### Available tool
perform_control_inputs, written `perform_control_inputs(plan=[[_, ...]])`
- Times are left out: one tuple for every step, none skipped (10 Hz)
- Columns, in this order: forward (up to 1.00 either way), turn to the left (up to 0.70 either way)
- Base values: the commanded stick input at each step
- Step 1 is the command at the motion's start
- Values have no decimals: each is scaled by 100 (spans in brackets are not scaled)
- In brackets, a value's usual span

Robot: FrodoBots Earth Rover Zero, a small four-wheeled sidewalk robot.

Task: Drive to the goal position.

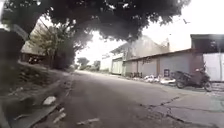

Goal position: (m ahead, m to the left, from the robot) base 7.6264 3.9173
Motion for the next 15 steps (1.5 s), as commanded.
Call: perform_control_inputs(plan=[[70,2],[70,2],[70,3],[70,15],[70,31],[70,35],[70,35],[70,35],[70,27],[70,6],[70,1],[70,0],[70,0],[70,0],[70,0]])
